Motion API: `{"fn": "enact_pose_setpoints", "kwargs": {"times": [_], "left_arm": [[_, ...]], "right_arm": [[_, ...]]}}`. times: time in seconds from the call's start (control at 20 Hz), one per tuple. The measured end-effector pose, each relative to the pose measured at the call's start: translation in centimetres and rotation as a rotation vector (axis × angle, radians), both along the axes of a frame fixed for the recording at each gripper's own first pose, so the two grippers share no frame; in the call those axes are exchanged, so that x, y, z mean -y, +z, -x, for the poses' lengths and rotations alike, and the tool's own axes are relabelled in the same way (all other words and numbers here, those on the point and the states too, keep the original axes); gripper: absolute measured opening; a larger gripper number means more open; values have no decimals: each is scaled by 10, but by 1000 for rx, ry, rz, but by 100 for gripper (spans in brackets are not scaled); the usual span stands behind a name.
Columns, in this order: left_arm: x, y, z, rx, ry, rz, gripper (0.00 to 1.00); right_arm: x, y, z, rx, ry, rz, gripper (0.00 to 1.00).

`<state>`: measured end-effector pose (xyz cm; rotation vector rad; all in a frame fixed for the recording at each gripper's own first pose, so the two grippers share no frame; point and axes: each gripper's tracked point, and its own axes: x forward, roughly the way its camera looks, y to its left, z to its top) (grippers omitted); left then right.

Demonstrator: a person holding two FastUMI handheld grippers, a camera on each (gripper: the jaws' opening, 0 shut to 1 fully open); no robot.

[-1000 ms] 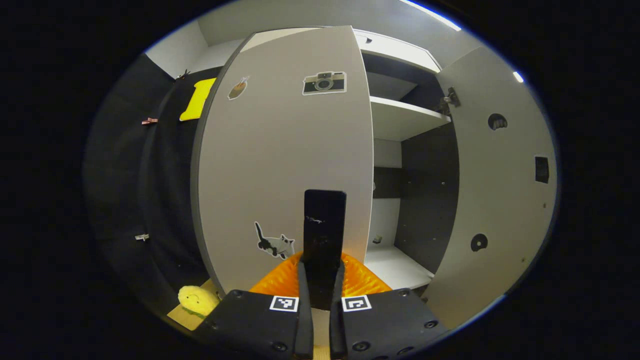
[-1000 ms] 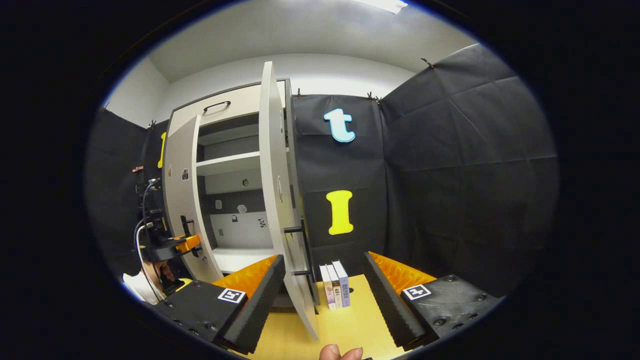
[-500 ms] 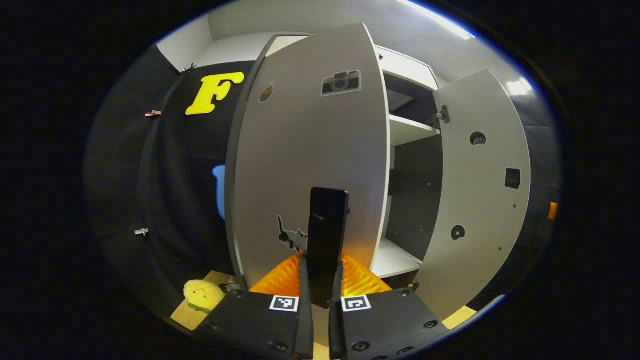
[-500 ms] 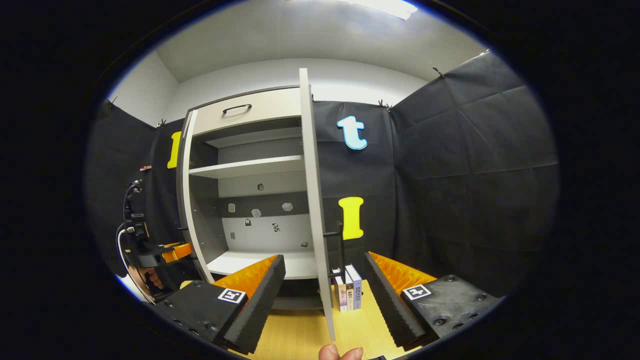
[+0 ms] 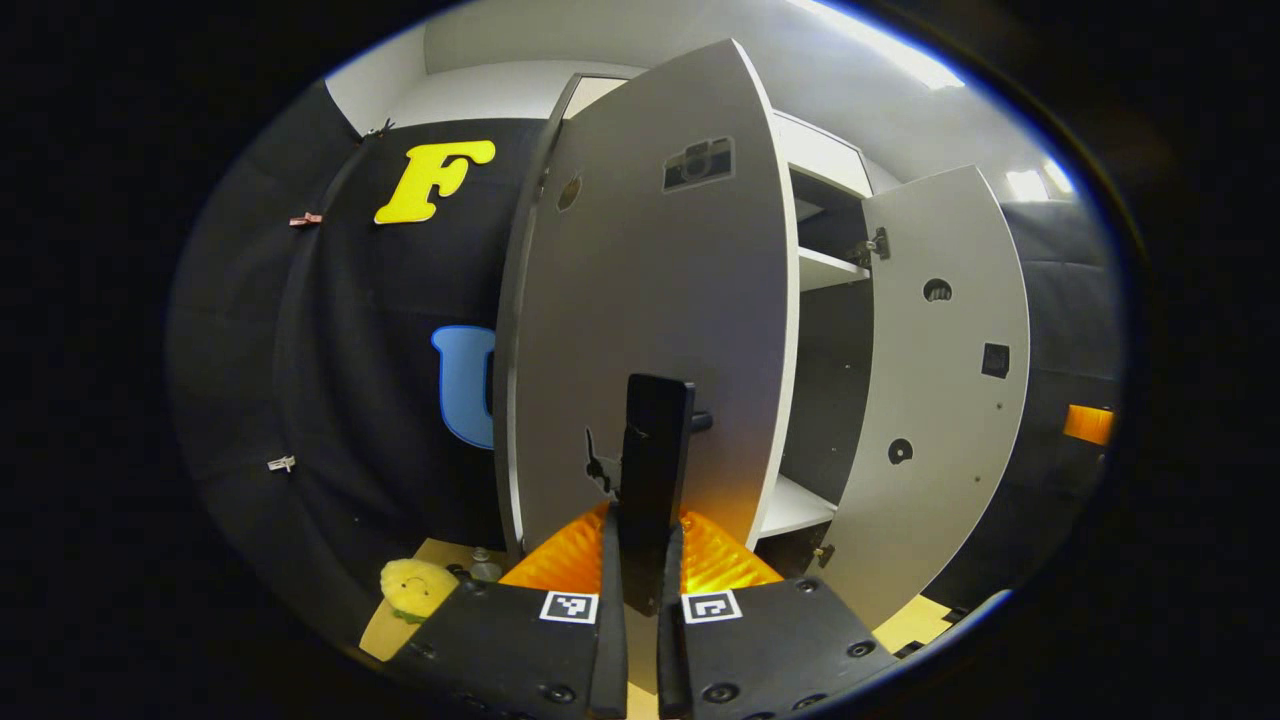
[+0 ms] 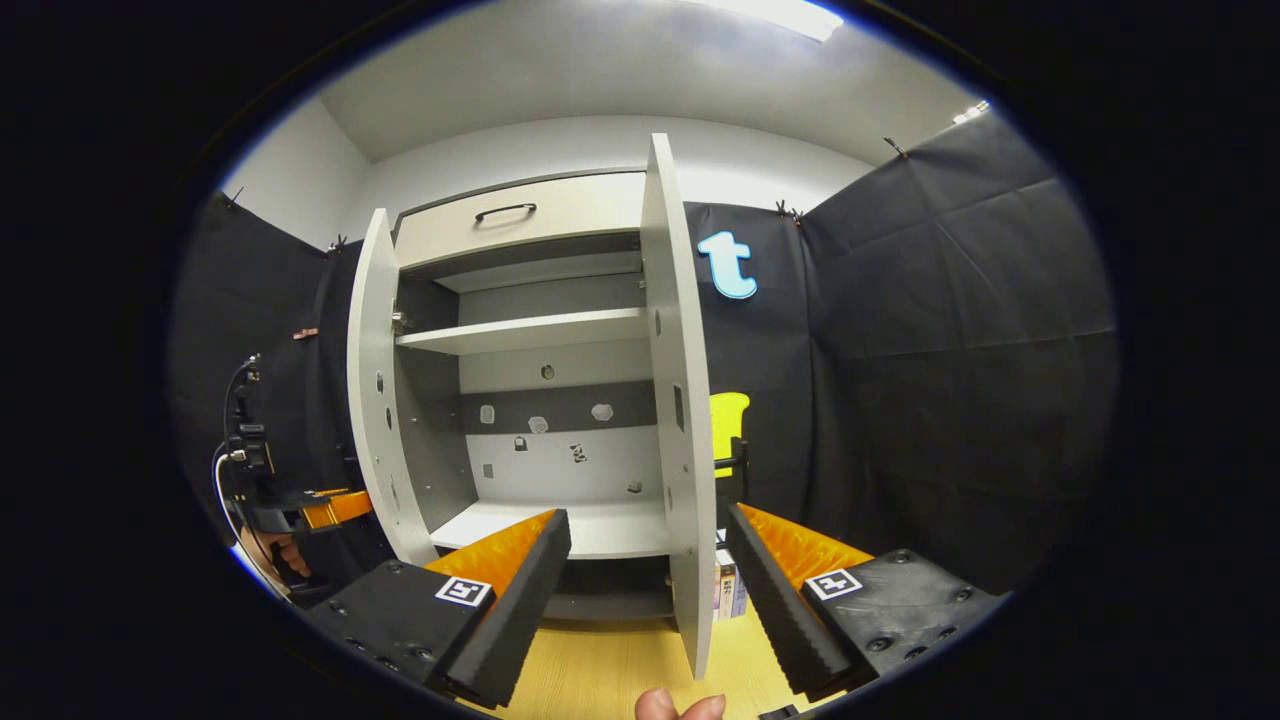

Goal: Open the right door of the double-door shoe cabinet with the right hand, and open the left door with the left hand.

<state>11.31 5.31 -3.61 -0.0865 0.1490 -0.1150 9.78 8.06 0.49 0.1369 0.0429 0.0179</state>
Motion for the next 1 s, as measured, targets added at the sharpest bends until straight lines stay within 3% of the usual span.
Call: {"fn": "enact_pose_setpoints", "kwargs": {"times": [0.55,0.8,0.85,0.95,1.0], "left_arm": [[-61,2,23,17,35,-4,16],[-127,-9,31,-22,174,-56,11],[-126,-12,15,-23,126,-17,5],[-119,-9,25,-31,94,43,9],[-122,-9,26,-28,101,23,9]], "right_arm": [[-35,0,-7,6,39,13,98],[-50,2,-6,6,55,21,98],[-52,2,-5,8,57,23,98],[-53,2,-4,12,58,34,98],[-56,3,-6,14,57,36,98]]}}
